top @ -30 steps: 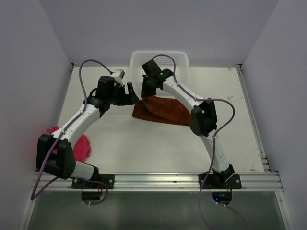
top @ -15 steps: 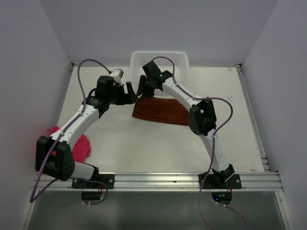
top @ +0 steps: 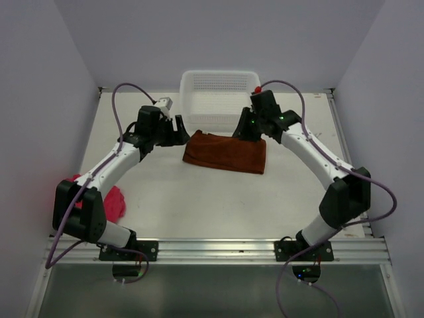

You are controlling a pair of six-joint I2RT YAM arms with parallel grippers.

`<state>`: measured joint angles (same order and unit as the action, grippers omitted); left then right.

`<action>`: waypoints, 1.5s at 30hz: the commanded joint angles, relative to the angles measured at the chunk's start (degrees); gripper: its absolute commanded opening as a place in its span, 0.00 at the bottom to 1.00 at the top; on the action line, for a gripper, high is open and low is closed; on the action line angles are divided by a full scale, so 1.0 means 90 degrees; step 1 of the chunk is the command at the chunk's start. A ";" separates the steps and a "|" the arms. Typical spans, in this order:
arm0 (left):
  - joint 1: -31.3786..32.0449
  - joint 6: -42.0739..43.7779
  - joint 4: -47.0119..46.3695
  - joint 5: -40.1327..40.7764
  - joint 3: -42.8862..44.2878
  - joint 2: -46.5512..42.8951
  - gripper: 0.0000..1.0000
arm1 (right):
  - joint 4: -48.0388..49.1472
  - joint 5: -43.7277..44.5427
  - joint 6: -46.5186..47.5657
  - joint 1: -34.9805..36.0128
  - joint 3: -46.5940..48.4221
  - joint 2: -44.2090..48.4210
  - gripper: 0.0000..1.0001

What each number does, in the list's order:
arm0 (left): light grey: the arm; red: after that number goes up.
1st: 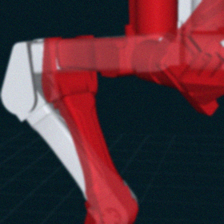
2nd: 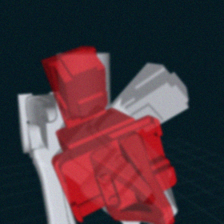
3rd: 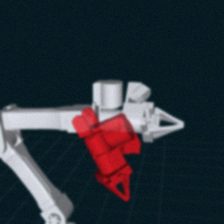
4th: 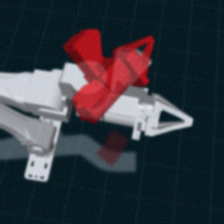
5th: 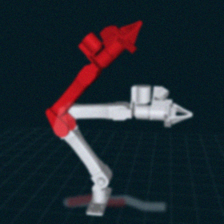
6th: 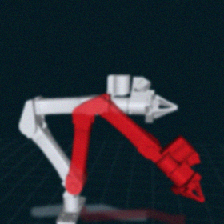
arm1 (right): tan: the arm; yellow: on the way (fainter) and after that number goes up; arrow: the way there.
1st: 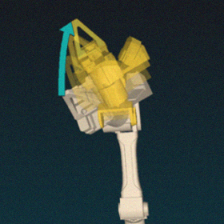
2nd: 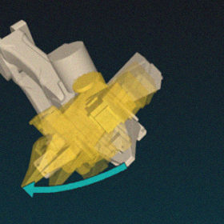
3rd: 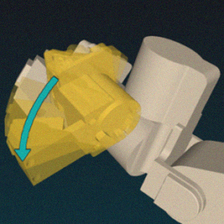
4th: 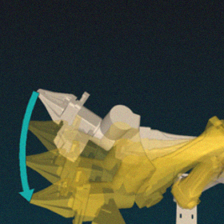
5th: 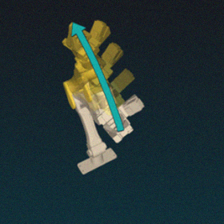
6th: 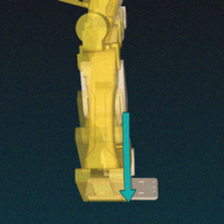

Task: Roll the towels
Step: Fold the towel

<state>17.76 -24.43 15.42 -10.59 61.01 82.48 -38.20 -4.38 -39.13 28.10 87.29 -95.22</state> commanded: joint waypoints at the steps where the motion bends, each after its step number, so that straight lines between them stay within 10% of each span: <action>1: -0.0010 0.0029 -0.0112 0.0238 -0.0070 0.0356 0.77 | 0.0269 0.0116 0.0178 -0.0523 -0.1402 0.0772 0.34; 33: 0.0204 -0.0333 -0.0698 0.1118 0.0174 0.2437 0.63 | 0.1256 0.0194 0.0871 -0.1345 -0.3019 -0.0357 0.39; 45: 0.0497 -0.0792 -0.0629 0.1440 -0.0773 0.1930 0.38 | 0.1363 0.0252 0.1077 -0.1345 -0.3438 -0.0377 0.04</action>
<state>21.15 -29.39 9.06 1.13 57.25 101.75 -26.61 -3.55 -30.74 16.05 57.87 -98.52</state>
